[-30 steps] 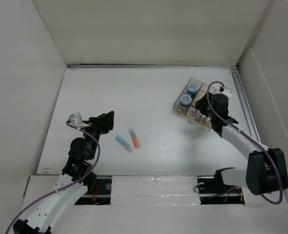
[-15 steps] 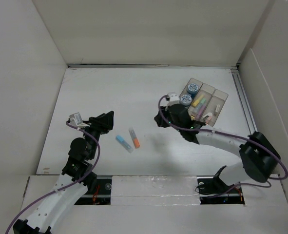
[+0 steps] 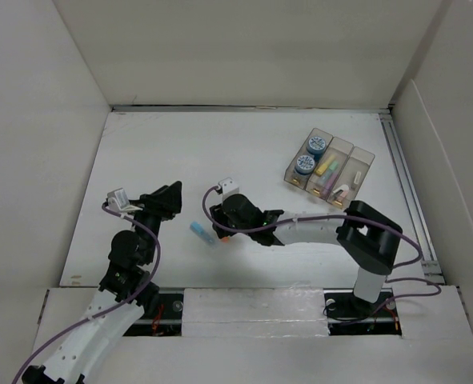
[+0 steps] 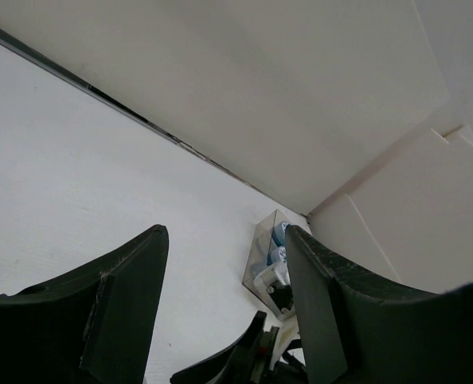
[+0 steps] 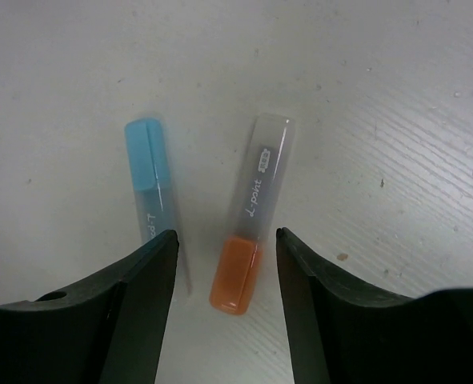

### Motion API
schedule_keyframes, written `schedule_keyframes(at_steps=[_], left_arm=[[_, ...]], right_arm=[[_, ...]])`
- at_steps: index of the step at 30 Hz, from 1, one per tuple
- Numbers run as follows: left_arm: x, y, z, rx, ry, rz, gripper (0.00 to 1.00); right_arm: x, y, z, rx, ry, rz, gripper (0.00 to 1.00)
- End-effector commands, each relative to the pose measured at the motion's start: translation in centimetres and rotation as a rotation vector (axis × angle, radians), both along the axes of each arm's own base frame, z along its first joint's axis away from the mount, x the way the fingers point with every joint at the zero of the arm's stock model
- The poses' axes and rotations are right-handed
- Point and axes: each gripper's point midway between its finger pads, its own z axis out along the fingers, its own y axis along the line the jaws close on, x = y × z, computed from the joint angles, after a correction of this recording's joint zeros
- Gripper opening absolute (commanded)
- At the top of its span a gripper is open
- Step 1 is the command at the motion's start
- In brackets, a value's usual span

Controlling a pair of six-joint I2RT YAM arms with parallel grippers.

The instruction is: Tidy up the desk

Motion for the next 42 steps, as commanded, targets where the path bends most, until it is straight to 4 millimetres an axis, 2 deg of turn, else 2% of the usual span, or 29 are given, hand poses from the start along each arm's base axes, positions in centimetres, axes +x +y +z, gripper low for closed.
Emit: schedule_keyframes(at_steps=[1, 6, 10, 14, 15, 16, 17, 20, 21, 24, 25, 26, 27, 28, 29, 30, 31, 32, 33, 34, 35, 36, 37, 38, 41, 42], left_arm=[[-0.4, 0.5, 2.2, -0.032, -0.060, 0.014, 0.55], [-0.2, 0.4, 1.9, -0.023, -0.045, 0.019, 0.55], [-0.2, 0.5, 2.0, -0.027, -0.050, 0.019, 0.55], [-0.4, 0.3, 2.2, -0.028, -0.057, 0.005, 0.55], [-0.3, 0.2, 2.1, -0.028, -0.057, 0.005, 0.55], [-0.2, 0.3, 2.0, -0.027, -0.052, 0.013, 0.55], [-0.2, 0.4, 1.9, -0.024, -0.048, 0.016, 0.55], [-0.2, 0.1, 2.0, -0.023, -0.048, 0.000, 0.55], [-0.1, 0.1, 1.9, -0.021, -0.046, 0.002, 0.55], [0.1, 0.1, 1.7, -0.019, -0.038, 0.008, 0.55], [0.1, 0.0, 1.7, -0.017, -0.035, 0.003, 0.55], [0.0, -0.1, 1.8, -0.017, -0.039, -0.006, 0.55], [0.0, -0.2, 1.9, -0.017, -0.040, -0.007, 0.55], [0.0, -0.2, 1.9, -0.016, -0.042, -0.008, 0.55], [0.0, -0.1, 1.8, -0.018, -0.043, -0.005, 0.55], [0.0, -0.1, 1.8, -0.018, -0.042, -0.006, 0.55], [0.0, -0.1, 1.8, -0.015, -0.039, -0.005, 0.55], [-0.1, -0.3, 2.0, -0.017, -0.042, -0.013, 0.55], [-0.1, -0.4, 2.0, -0.014, -0.045, -0.022, 0.55], [-0.1, -0.4, 2.2, -0.016, -0.052, -0.023, 0.55], [-0.1, -0.5, 2.1, -0.015, -0.053, -0.029, 0.55], [0.0, -0.6, 1.9, -0.009, -0.045, -0.029, 0.55], [0.1, -0.6, 1.9, -0.008, -0.042, -0.027, 0.55], [0.1, -0.9, 2.0, -0.005, -0.043, -0.041, 0.56], [0.4, -1.7, 1.8, 0.017, -0.034, -0.073, 0.56], [0.6, -1.9, 1.4, 0.028, -0.019, -0.073, 0.56]], right_arm=[[0.8, 1.0, 0.2, -0.011, -0.019, -0.023, 0.58], [1.0, 0.2, -2.2, -0.088, -0.003, -0.077, 0.52], [1.1, -1.8, -4.7, -0.174, 0.009, -0.140, 0.45], [1.3, -3.1, -5.2, -0.211, -0.008, -0.171, 0.45], [1.3, -3.5, -5.1, -0.210, -0.012, -0.187, 0.40], [1.3, -3.9, -5.1, -0.214, -0.018, -0.202, 0.26], [1.3, -4.6, -5.3, -0.226, -0.022, -0.214, 0.22], [1.3, -5.1, -4.6, -0.225, -0.038, -0.222, 0.09], [1.5, -5.3, -3.8, -0.218, -0.055, -0.229, 0.06], [1.7, -5.5, -1.9, -0.180, -0.070, -0.226, 0.04], [2.3, -6.1, -1.0, -0.167, -0.080, -0.239, 0.04], [2.8, -6.6, 1.5, -0.120, -0.110, -0.257, 0.04], [3.4, -7.6, 2.4, -0.107, -0.124, -0.273, 0.04], [5.2, -9.5, 3.6, -0.080, -0.132, -0.331, 0.04], [5.8, -10.4, 6.4, -0.005, -0.145, -0.342, 0.04], [6.8, -11.5, 7.7, 0.039, -0.158, -0.367, 0.04], [8.4, -14.6, 8.0, 0.057, -0.160, -0.436, 0.05], [9.0, -16.1, 10.1, 0.114, -0.188, -0.465, 0.06], [9.7, -17.7, 10.7, 0.142, -0.199, -0.513, 0.06], [10.2, -19.5, 10.5, 0.147, -0.195, -0.557, 0.06], [11.5, -22.5, 10.8, 0.158, -0.201, -0.638, 0.06], [11.9, -24.1, 11.7, 0.191, -0.216, -0.688, 0.07], [12.3, -25.5, 11.6, 0.198, -0.218, -0.729, 0.07], [13.0, -28.1, 11.1, 0.199, -0.214, -0.795, 0.07], [14.4, -30.9, 10.7, 0.226, -0.201, -0.888, 0.08], [14.9, -32.6, 10.4, 0.230, -0.196, -0.935, 0.08]])
